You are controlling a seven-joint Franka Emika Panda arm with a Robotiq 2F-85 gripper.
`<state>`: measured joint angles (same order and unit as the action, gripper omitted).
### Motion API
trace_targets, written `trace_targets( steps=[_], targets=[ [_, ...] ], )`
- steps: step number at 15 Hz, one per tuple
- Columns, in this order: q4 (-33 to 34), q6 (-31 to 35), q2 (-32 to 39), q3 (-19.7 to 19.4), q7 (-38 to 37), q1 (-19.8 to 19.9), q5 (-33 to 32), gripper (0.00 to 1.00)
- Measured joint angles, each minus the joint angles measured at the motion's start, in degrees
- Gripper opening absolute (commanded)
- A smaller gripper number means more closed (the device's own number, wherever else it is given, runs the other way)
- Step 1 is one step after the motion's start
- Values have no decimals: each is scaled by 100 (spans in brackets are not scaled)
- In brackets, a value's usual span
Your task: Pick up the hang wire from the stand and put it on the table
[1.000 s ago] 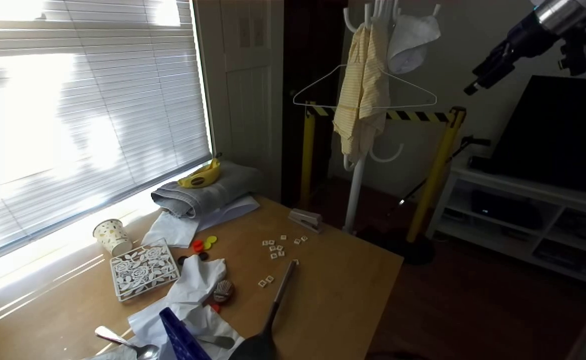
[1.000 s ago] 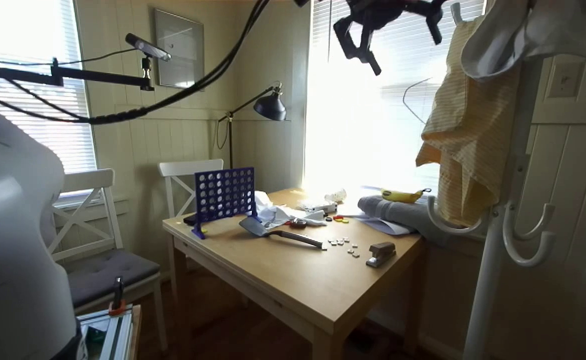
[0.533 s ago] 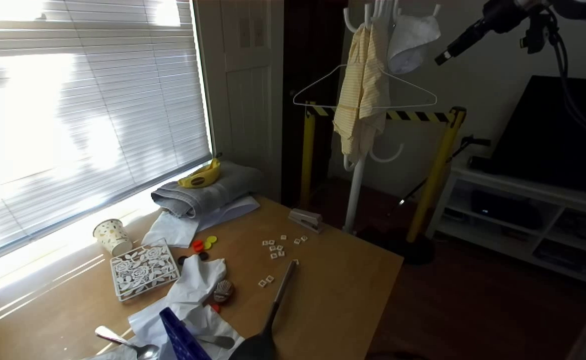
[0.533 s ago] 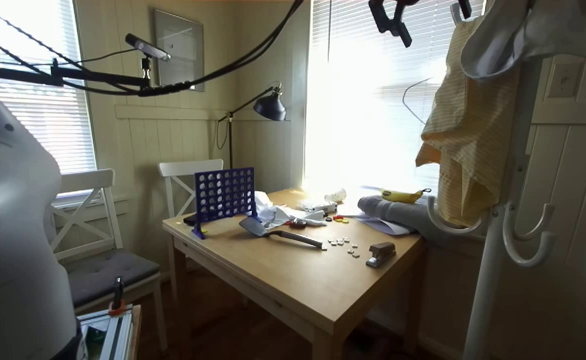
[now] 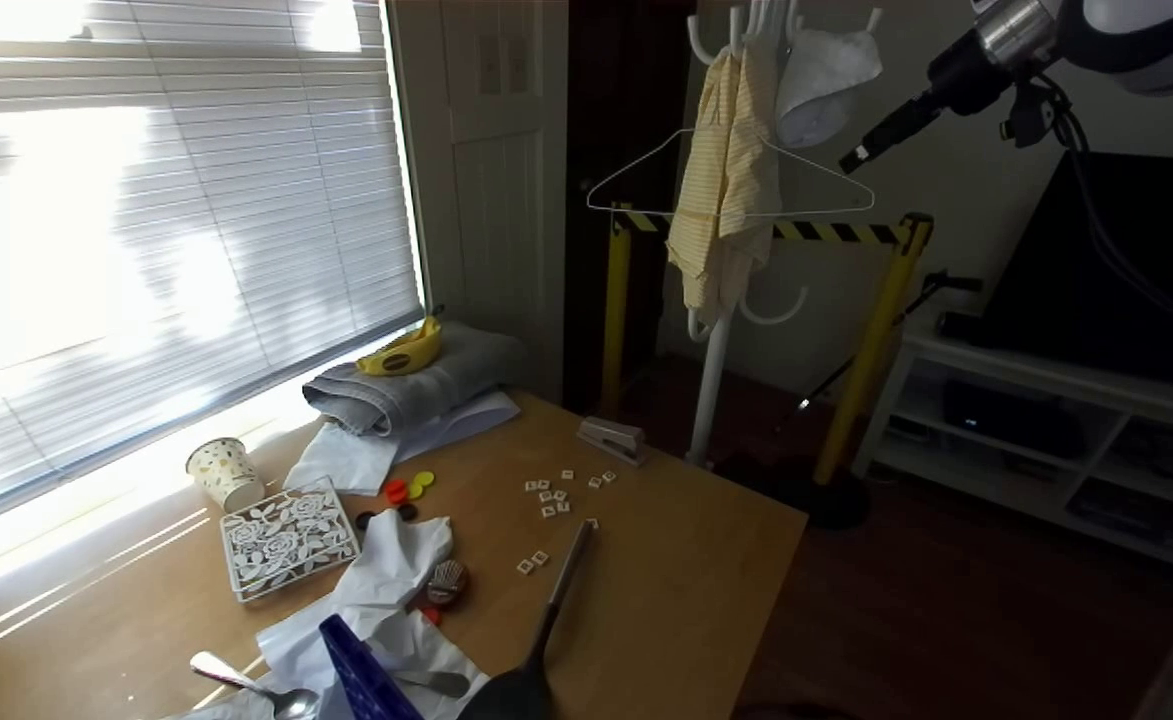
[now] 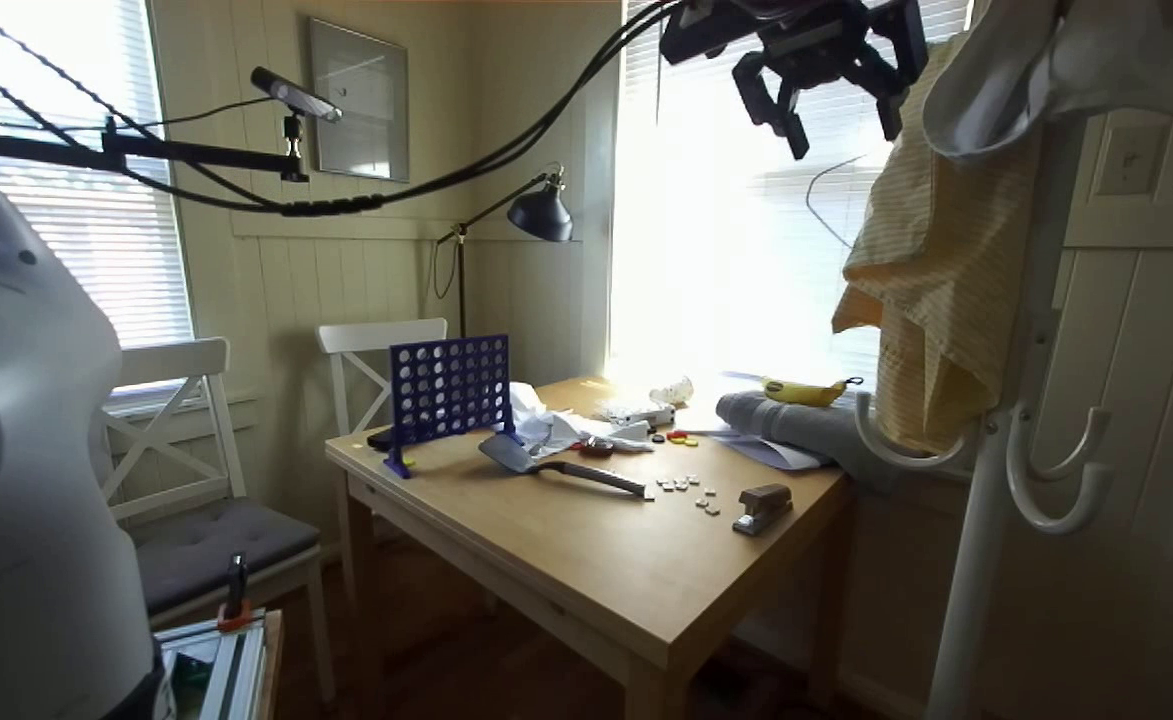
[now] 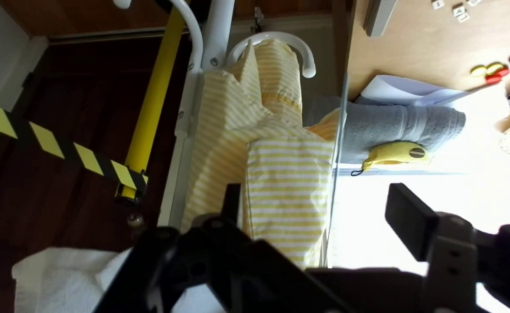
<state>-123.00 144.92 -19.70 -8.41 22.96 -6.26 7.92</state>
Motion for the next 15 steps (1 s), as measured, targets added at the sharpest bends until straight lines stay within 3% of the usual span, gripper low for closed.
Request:
trace_targets(
  steps=[8,15],
  targets=[
    [-368,-5,43,-70,6,-3,682,1],
    [-436,1,-5,120,-17,42,463,1]
  ],
)
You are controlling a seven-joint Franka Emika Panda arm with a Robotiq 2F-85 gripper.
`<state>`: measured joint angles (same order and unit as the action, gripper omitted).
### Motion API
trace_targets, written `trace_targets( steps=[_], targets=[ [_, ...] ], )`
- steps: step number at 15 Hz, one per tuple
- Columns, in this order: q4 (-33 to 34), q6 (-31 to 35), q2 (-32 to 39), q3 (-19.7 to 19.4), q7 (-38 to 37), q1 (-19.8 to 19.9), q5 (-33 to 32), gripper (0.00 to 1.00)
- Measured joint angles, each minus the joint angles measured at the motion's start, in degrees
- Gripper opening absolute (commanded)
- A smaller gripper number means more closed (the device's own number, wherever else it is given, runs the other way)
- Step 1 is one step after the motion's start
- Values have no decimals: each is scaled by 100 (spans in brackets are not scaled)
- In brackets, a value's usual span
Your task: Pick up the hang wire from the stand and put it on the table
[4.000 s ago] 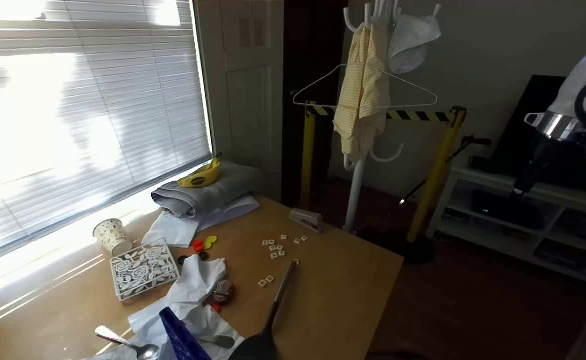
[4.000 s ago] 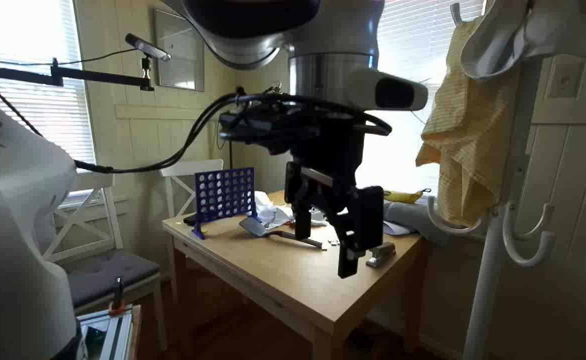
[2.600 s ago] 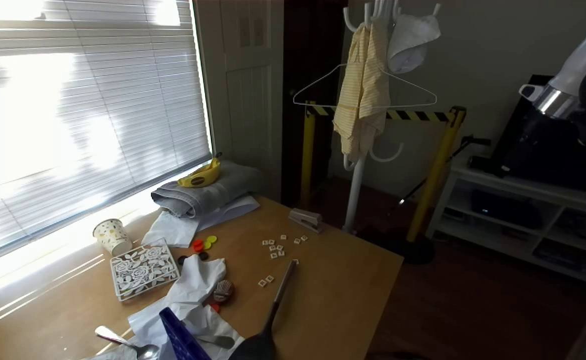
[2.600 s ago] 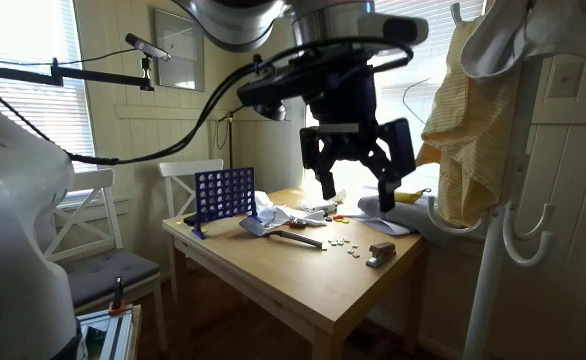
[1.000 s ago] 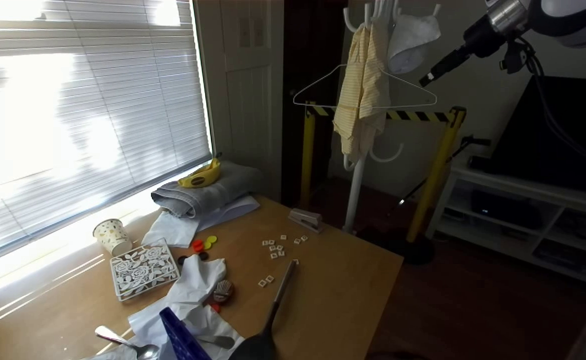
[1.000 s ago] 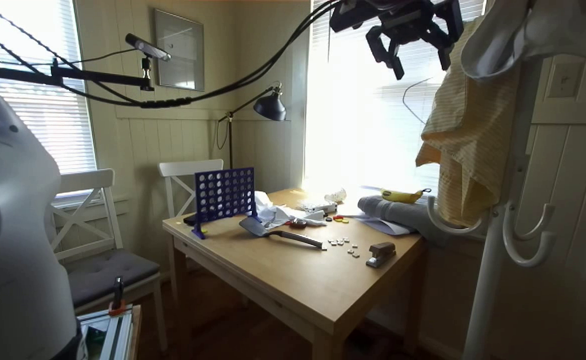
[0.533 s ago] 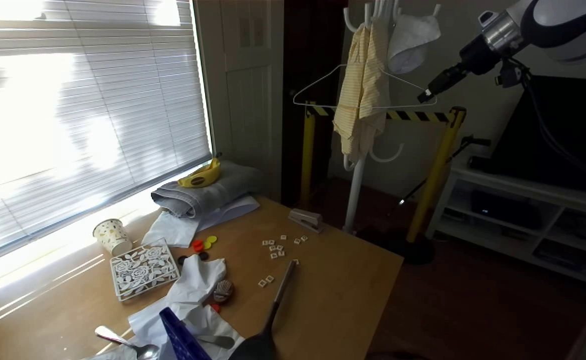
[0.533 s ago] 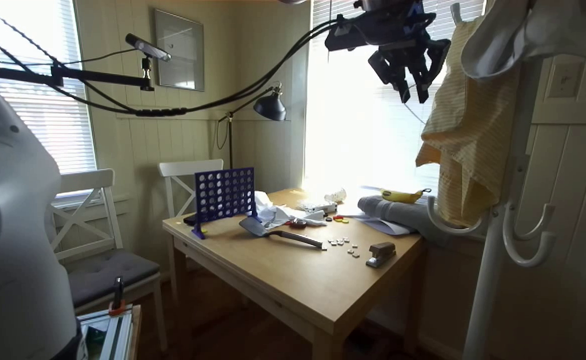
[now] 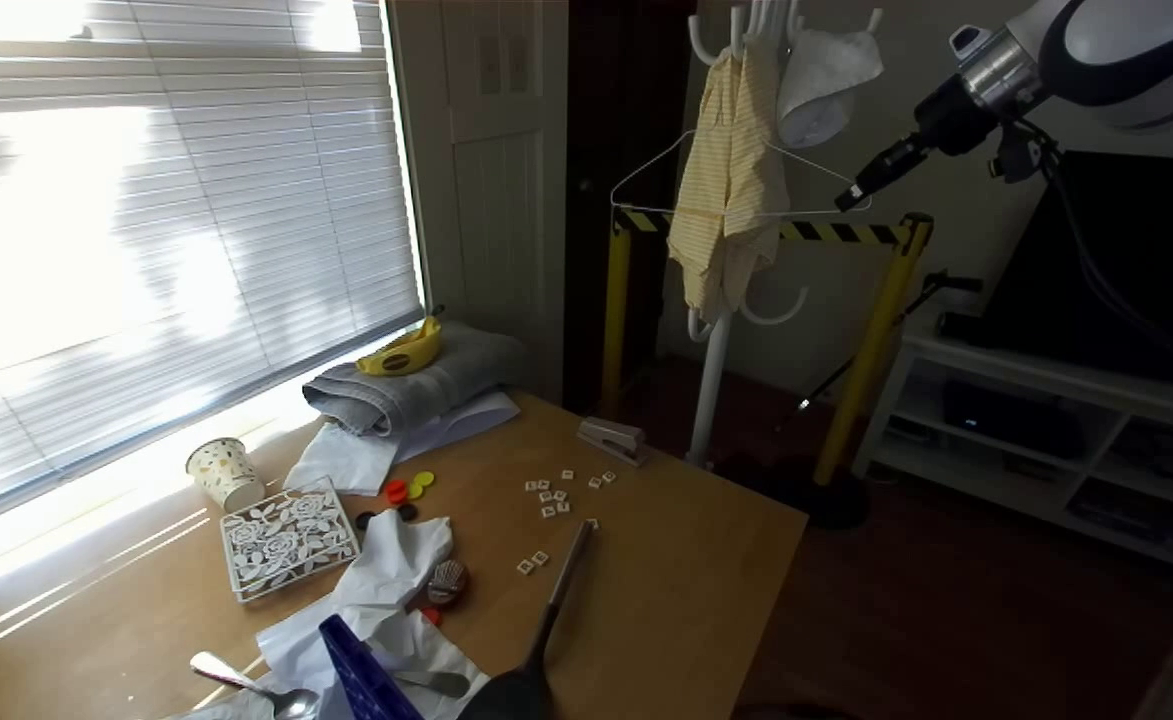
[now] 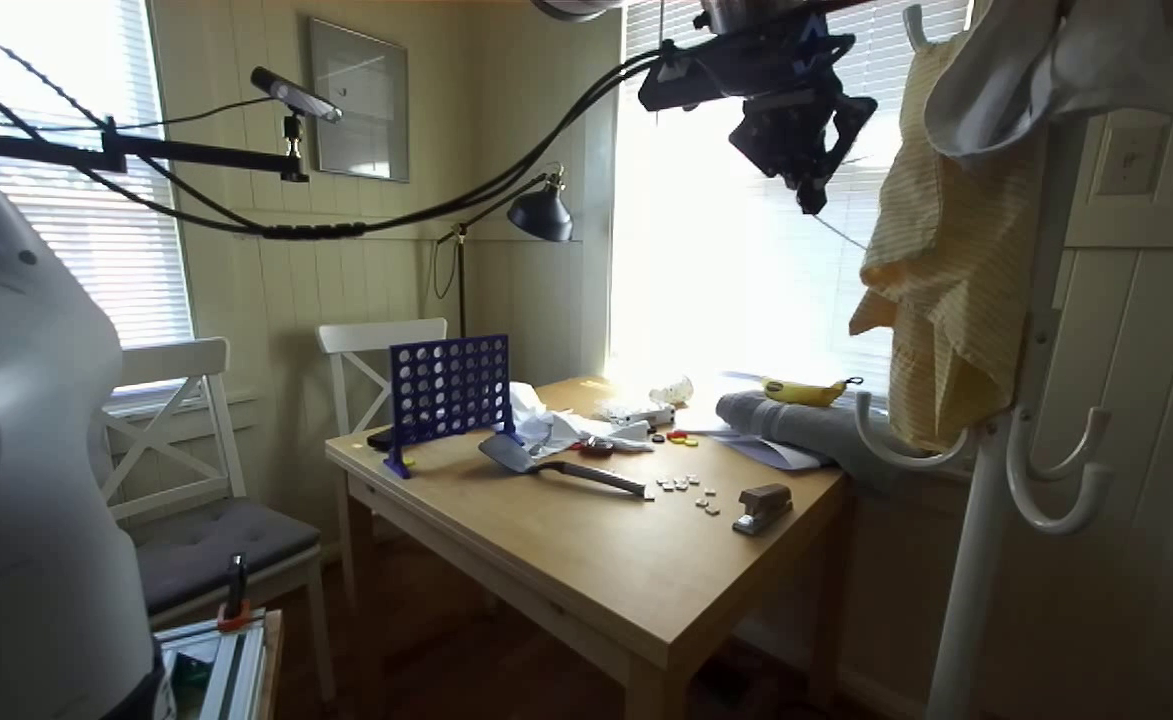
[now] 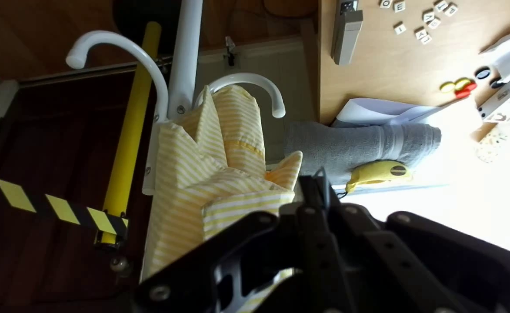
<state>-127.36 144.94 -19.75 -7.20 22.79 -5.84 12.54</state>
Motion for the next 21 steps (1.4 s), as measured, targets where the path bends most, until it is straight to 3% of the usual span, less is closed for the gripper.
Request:
trace_targets(
  steps=[8,15,21],
  targets=[
    [-20,256,-234,609,-667,368,-1543,1],
    [362,273,-367,676,-797,500,-2058,1],
    [472,-1000,-300,746,-340,255,-2088,1]
  ],
)
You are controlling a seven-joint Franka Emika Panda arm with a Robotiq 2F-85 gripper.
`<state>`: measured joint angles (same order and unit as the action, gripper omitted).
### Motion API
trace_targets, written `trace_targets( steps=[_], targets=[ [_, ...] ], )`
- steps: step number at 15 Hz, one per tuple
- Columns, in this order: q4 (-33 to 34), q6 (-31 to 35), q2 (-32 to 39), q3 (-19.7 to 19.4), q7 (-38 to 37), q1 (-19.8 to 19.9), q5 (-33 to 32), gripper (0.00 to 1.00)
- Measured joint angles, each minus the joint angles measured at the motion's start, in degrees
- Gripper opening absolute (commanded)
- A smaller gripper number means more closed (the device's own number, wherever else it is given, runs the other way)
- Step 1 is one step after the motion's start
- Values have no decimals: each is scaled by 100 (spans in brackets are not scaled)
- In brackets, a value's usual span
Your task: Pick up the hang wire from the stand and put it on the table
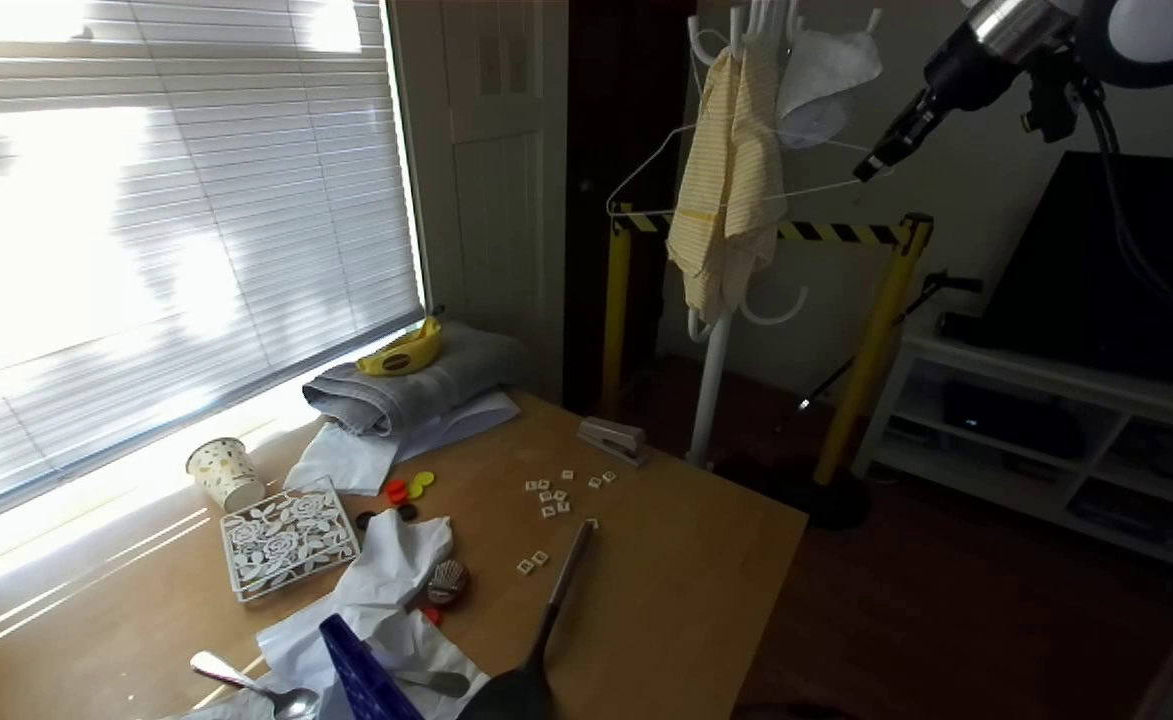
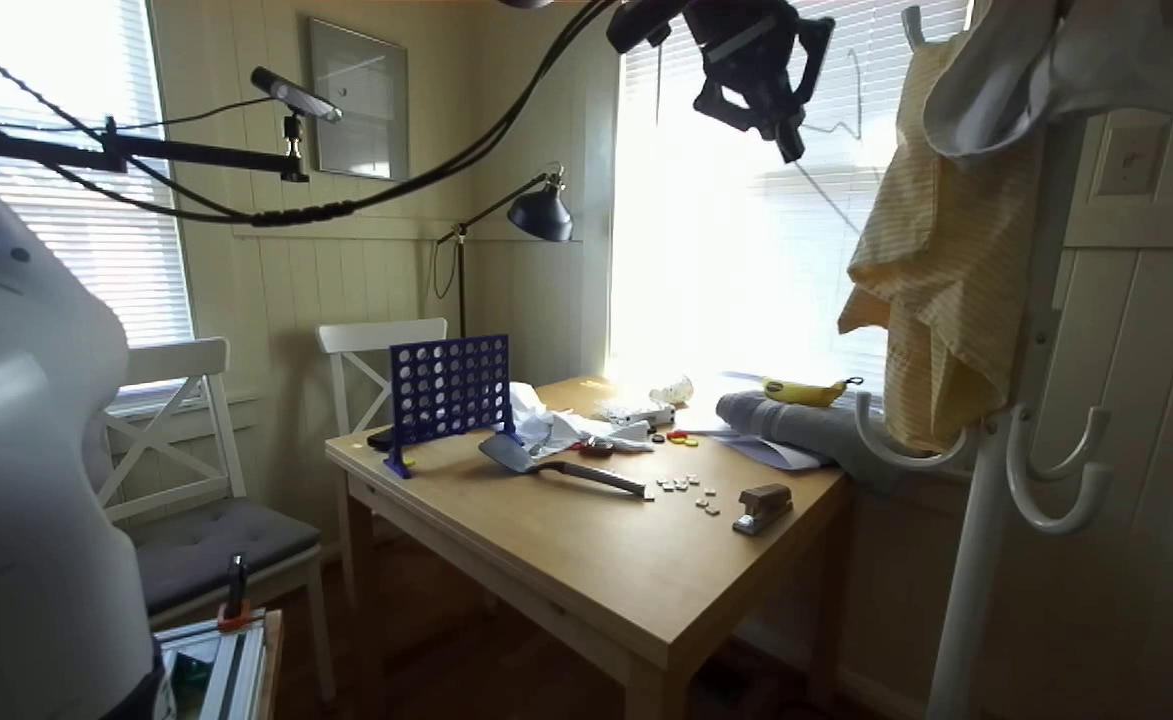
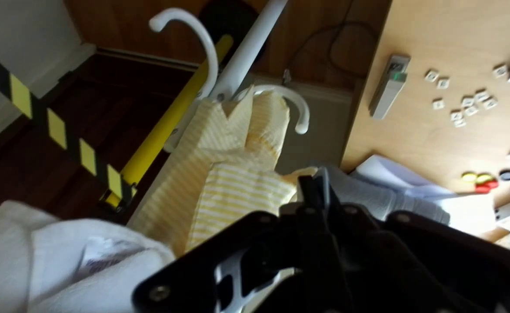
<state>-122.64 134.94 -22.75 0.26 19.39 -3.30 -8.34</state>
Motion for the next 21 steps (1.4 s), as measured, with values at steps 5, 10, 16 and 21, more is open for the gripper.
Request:
trace_targets(
  steps=[5,10,16,21],
  targets=[
    [-452,-583,134,-364,1187,-472,837,1],
    [-1270,-602,428,-581,2547,-871,1972,1],
    [-1443,-1413,816,-561,3555,-1032,2660,3],
    [-1452,-1295,825,-482,3564,-950,2668,1]
  ],
)
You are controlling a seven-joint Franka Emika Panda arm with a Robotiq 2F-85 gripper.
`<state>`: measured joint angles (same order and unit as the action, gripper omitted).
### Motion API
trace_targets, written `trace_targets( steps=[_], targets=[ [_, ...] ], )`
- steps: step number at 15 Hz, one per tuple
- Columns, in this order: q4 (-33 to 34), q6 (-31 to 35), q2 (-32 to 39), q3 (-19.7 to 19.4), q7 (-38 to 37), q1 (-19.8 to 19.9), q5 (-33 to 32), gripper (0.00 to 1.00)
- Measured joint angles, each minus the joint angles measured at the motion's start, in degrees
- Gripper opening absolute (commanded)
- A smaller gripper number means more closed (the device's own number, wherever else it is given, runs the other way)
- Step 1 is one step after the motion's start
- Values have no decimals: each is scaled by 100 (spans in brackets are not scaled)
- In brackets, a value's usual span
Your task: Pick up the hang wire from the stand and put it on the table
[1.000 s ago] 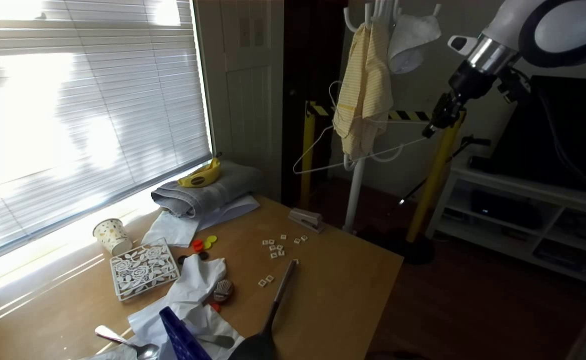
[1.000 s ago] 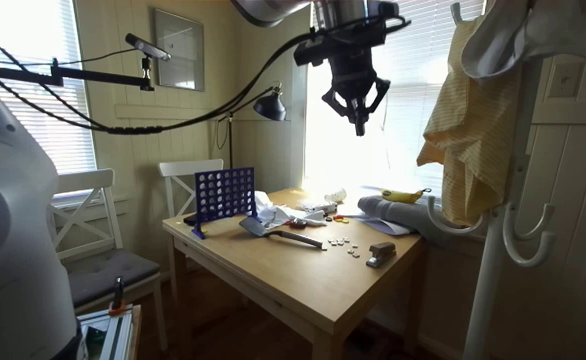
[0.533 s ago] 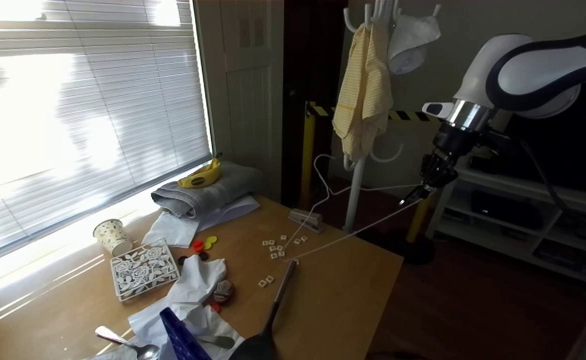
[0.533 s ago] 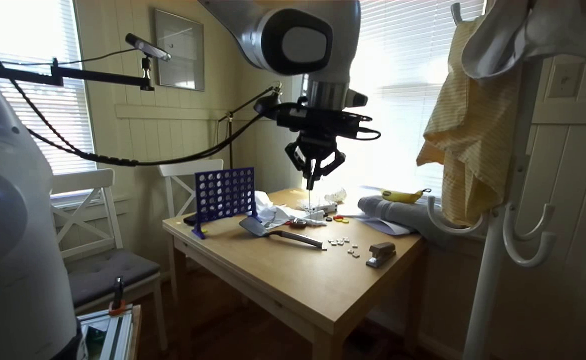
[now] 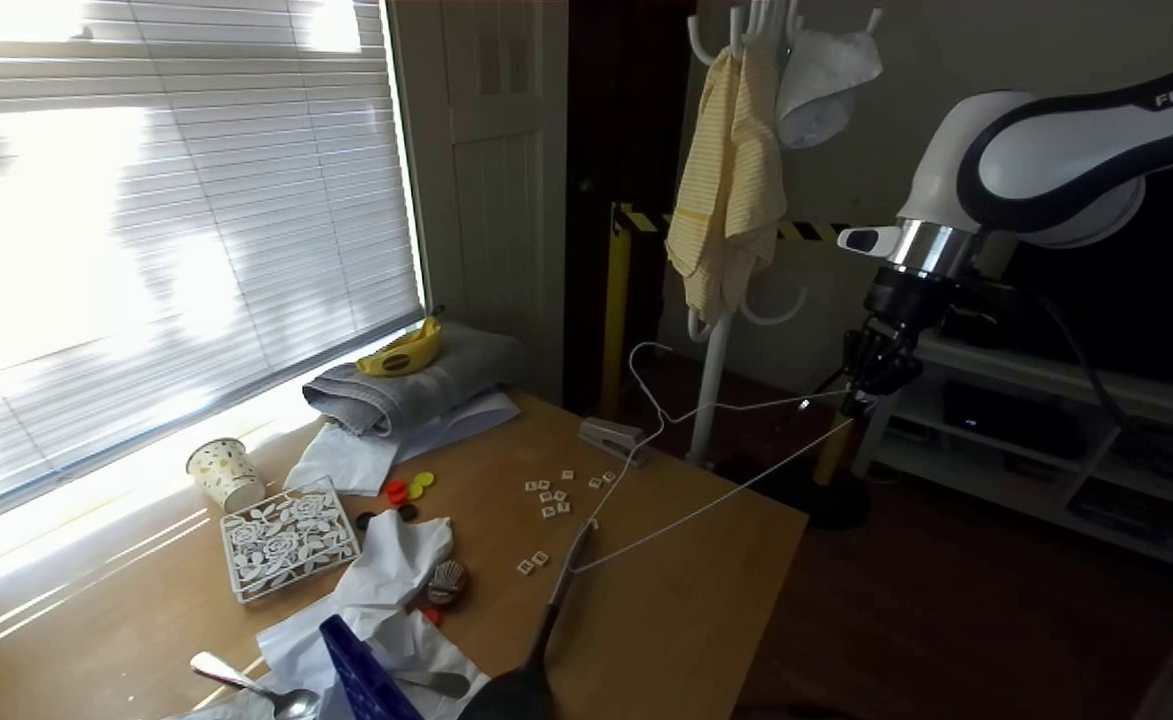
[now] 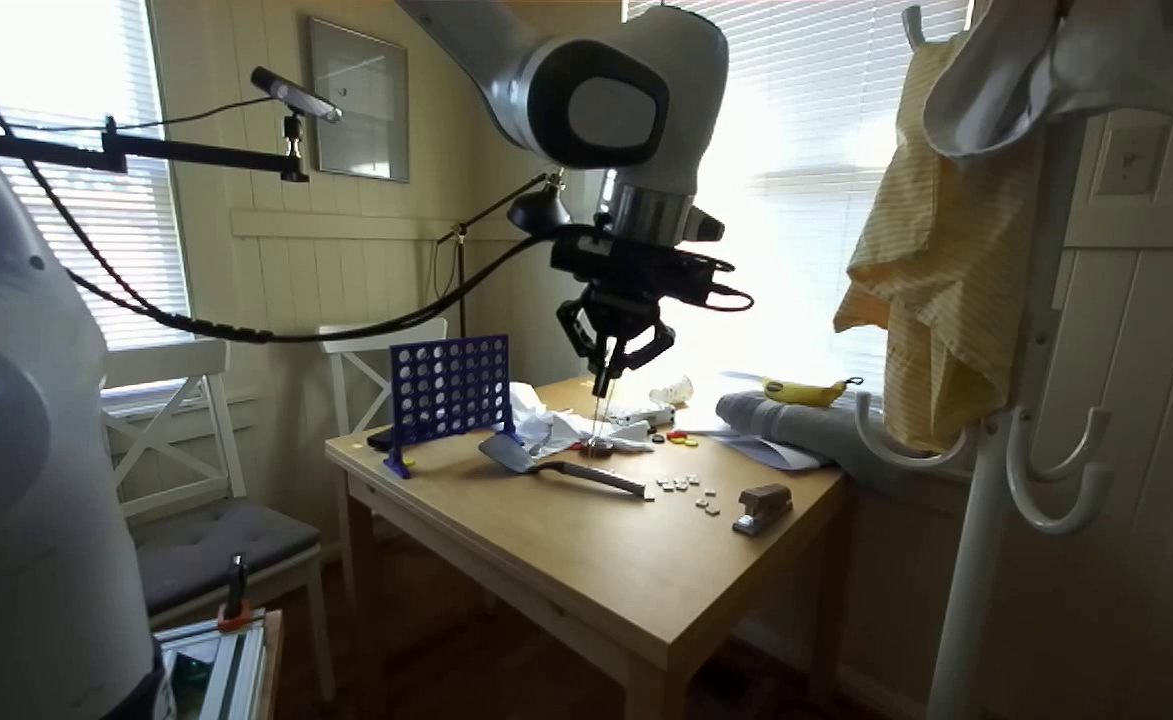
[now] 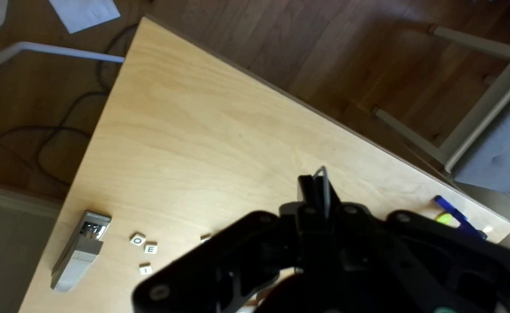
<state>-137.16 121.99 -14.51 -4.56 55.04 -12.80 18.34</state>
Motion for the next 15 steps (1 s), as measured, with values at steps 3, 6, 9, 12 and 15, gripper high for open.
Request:
trace_targets(
  steps=[3,6,9,12,15],
  targets=[
    [-78,915,136,145,-167,37,224,1],
    [-51,1875,461,344,-296,23,422,1],
    [238,2235,947,517,-317,2,461,1],
    [861,2231,1733,649,-340,51,465,1],
    [1639,2223,2537,880,-329,285,539,1]
  ],
)
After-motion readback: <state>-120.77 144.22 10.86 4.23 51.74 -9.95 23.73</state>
